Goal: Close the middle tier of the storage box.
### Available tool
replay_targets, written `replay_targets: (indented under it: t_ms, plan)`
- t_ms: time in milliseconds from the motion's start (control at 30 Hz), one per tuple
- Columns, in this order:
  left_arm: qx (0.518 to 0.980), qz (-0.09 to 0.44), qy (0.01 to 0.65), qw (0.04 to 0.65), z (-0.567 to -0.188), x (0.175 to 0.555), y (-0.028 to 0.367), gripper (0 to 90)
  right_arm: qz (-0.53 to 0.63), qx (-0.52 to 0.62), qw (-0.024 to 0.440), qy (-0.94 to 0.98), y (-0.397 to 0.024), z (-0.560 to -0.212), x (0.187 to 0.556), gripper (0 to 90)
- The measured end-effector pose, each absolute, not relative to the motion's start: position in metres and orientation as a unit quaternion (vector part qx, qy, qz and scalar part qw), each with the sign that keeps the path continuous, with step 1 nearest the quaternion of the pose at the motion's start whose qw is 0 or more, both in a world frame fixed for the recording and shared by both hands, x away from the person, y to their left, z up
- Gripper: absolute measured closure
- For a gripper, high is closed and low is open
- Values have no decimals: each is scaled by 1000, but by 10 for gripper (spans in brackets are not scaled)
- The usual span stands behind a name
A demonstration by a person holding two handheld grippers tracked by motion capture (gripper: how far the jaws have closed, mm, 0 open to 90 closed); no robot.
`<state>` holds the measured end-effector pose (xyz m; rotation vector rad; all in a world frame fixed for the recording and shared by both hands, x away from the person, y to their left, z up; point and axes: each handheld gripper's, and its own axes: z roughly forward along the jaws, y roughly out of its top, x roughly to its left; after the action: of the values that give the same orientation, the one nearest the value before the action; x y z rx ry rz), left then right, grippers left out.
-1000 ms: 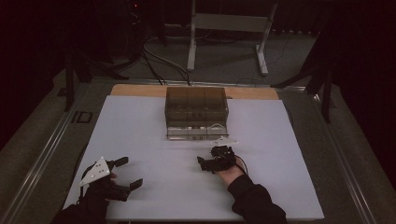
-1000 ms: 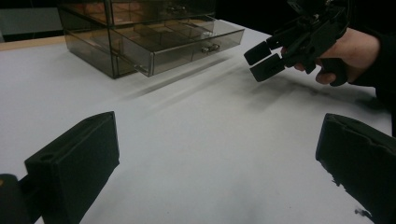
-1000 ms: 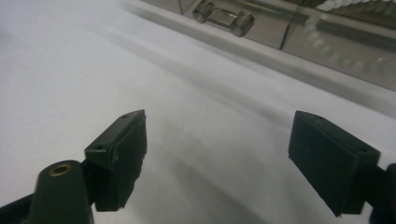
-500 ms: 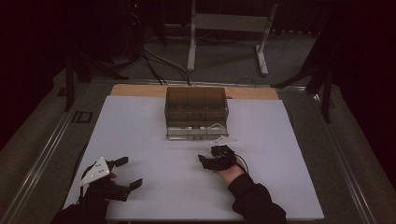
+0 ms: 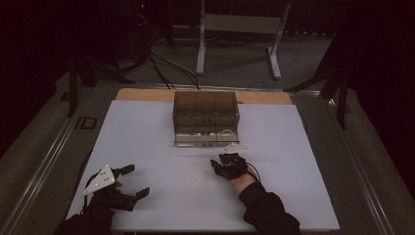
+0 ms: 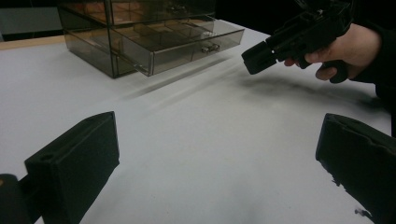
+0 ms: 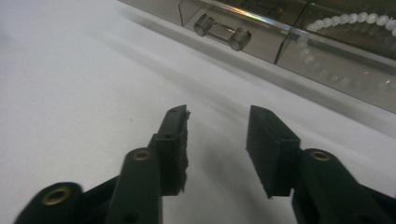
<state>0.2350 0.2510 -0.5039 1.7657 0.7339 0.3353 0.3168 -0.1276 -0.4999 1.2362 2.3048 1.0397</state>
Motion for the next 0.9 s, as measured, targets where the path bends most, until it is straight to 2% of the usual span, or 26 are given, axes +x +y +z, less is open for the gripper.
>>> replay_targets:
  t_ms: [167, 433, 567, 667, 900]
  plan:
    - [751, 142, 312, 565, -504, 235, 251, 10, 364, 427, 165, 811, -127, -499, 316, 721]
    - [750, 142, 313, 565, -504, 235, 251, 10, 368, 422, 171, 811, -128, -497, 316, 814]
    - [750, 142, 314, 565, -504, 235, 251, 10, 368, 413, 189, 812, -128, -496, 315, 870]
    - [750, 143, 314, 565, -504, 235, 252, 10, 372, 407, 197, 810, -128, -495, 315, 900]
    - [750, 143, 314, 565, -504, 235, 252, 10, 375, 405, 201, 809, -127, -494, 316, 900]
